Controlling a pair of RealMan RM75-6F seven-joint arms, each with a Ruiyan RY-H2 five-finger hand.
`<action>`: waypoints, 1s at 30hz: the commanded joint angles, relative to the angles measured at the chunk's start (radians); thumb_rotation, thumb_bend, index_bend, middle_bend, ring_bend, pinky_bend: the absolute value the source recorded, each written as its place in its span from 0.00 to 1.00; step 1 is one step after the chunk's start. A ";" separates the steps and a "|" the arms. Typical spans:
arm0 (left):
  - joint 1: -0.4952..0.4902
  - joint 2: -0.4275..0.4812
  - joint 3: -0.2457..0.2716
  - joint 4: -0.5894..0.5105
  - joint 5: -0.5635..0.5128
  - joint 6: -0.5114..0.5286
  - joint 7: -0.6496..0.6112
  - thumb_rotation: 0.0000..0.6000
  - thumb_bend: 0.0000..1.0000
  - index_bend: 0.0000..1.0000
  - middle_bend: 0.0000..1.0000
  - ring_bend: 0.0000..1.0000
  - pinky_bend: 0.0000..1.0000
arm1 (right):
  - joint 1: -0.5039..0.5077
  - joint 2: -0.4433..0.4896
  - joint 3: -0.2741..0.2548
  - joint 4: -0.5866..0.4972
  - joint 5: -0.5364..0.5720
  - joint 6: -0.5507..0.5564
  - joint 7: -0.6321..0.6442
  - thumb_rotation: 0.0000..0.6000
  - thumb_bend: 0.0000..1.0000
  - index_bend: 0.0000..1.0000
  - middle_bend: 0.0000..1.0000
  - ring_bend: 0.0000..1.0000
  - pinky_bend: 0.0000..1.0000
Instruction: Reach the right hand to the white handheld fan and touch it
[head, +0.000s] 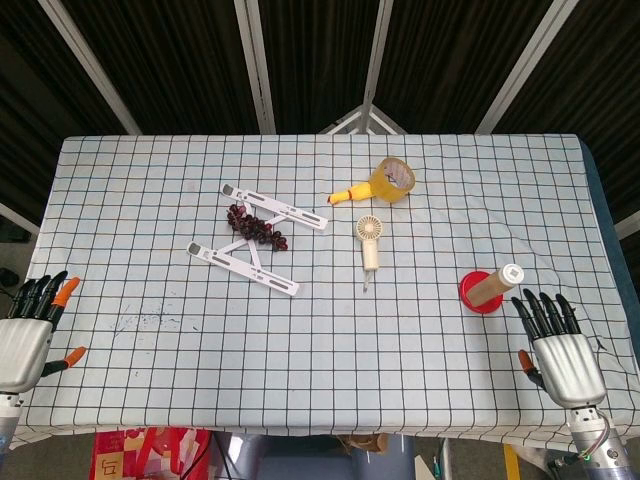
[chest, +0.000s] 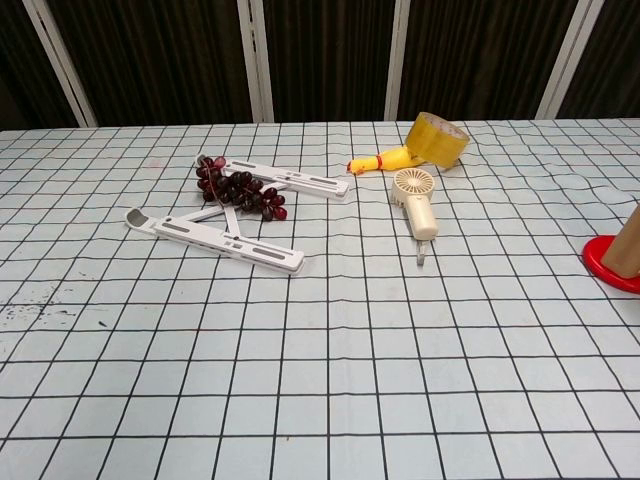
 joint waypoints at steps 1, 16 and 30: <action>0.001 -0.001 0.000 -0.002 -0.001 0.001 0.001 1.00 0.00 0.00 0.00 0.00 0.00 | 0.000 0.000 0.000 0.001 -0.001 -0.001 0.002 1.00 0.41 0.00 0.00 0.00 0.00; 0.004 0.008 -0.001 -0.015 -0.009 -0.001 -0.022 1.00 0.00 0.00 0.00 0.00 0.00 | 0.029 -0.004 0.018 -0.042 -0.028 -0.006 0.027 1.00 0.41 0.00 0.11 0.15 0.24; -0.011 0.016 0.002 -0.021 -0.002 -0.026 -0.051 1.00 0.00 0.00 0.00 0.00 0.00 | 0.284 -0.142 0.160 -0.175 0.208 -0.349 -0.171 1.00 0.58 0.00 0.83 0.88 0.86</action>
